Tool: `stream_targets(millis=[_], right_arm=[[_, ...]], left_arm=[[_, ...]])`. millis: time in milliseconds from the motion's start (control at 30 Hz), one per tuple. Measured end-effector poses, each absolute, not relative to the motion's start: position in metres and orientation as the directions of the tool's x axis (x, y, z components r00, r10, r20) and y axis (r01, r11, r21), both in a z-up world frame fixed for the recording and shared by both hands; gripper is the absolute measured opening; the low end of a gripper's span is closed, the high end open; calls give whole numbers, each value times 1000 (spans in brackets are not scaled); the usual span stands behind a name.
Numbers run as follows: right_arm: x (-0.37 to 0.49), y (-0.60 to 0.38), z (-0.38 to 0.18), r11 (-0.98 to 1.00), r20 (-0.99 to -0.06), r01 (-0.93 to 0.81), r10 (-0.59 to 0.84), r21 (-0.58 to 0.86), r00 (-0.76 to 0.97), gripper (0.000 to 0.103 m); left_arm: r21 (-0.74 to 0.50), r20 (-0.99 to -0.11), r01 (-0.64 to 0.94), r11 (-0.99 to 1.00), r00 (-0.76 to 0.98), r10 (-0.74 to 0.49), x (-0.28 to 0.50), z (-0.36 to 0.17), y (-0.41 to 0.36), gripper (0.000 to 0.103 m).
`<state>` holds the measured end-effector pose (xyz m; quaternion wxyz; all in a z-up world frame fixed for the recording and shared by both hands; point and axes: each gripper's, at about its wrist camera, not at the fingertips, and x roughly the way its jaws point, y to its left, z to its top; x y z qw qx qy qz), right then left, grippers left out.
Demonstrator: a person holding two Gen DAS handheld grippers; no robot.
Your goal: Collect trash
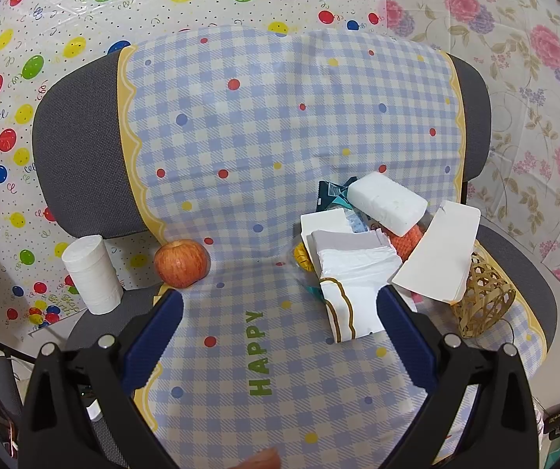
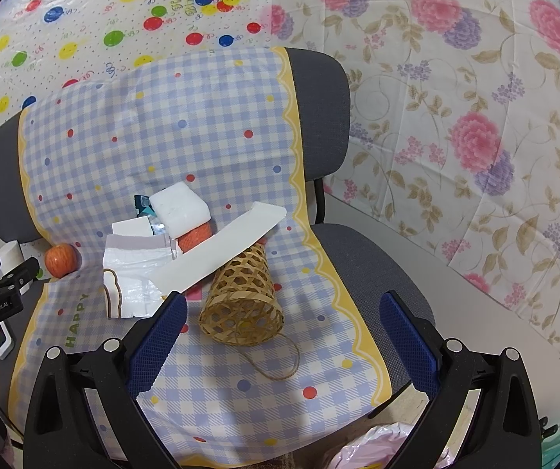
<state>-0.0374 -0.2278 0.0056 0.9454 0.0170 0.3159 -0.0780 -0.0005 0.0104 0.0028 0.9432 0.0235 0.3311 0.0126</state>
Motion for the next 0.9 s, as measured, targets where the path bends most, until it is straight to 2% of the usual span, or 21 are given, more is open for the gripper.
stream_targets(millis=[467,533,667,767,900], right_arm=[[-26,-239,-6,986,-612,162,-114,24,783,97],[-20,-234,-9,987,-646,163,-126,-2,753,97],[-17,-230,-13,988,-591,144,-153,-62,792,97],[-13,-227,-18,989,-603,125,-147,-78,784,97],[-7,-231,-23,990,-582,141,-126,-20,803,97]], left_arm=[[72,-642,-10,997,765,54,10,-7,9,96],[74,-642,-8,997,765,53,11,-9,8,96],[60,-652,-3,998,757,41,17,-14,10,96],[64,-660,4,998,750,39,22,-20,9,96],[41,-684,19,999,729,14,31,-34,13,96]])
